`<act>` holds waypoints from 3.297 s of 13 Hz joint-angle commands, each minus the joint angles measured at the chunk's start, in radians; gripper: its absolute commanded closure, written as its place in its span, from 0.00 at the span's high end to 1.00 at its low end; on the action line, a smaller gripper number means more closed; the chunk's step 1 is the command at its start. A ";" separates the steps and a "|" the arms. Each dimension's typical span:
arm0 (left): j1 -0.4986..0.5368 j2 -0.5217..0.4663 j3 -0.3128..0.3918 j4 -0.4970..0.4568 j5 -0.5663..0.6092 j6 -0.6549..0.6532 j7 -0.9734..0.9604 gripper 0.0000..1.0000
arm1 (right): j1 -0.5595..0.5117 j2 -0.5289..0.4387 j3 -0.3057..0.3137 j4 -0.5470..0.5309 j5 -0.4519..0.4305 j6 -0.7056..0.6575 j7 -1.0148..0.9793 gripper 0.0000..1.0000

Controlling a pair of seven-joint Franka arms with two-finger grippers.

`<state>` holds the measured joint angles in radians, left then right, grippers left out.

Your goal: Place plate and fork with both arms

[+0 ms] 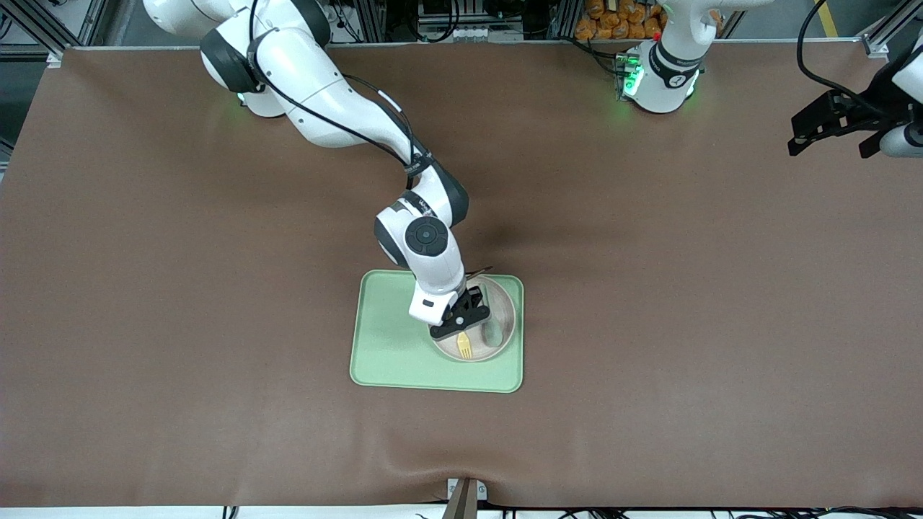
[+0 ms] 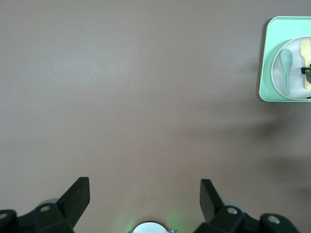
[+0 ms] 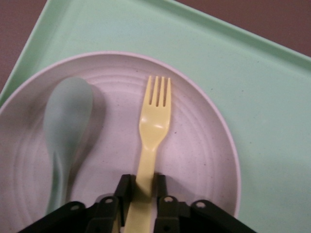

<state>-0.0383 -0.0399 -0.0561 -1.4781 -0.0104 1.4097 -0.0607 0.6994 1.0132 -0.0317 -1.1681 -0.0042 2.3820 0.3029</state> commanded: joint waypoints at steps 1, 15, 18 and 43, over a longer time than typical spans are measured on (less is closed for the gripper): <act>0.012 0.031 -0.014 0.018 0.018 -0.025 -0.016 1.00 | 0.005 0.021 -0.008 0.027 -0.023 -0.012 0.022 0.11; 0.023 0.020 -0.050 -0.038 0.033 0.097 -0.033 1.00 | -0.089 -0.103 -0.008 0.041 0.056 -0.204 0.039 0.09; 0.024 0.021 -0.060 -0.041 0.036 0.092 -0.030 1.00 | -0.146 -0.120 -0.007 0.005 0.056 -0.254 0.036 0.10; 0.044 0.057 -0.057 -0.038 0.036 0.094 -0.019 1.00 | -0.378 -0.393 -0.002 -0.117 0.061 -0.394 -0.014 1.00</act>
<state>0.0011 0.0070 -0.1081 -1.5125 0.0046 1.4922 -0.0645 0.3801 0.6883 -0.0536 -1.2560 0.0413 2.0308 0.3365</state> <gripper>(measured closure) 0.000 0.000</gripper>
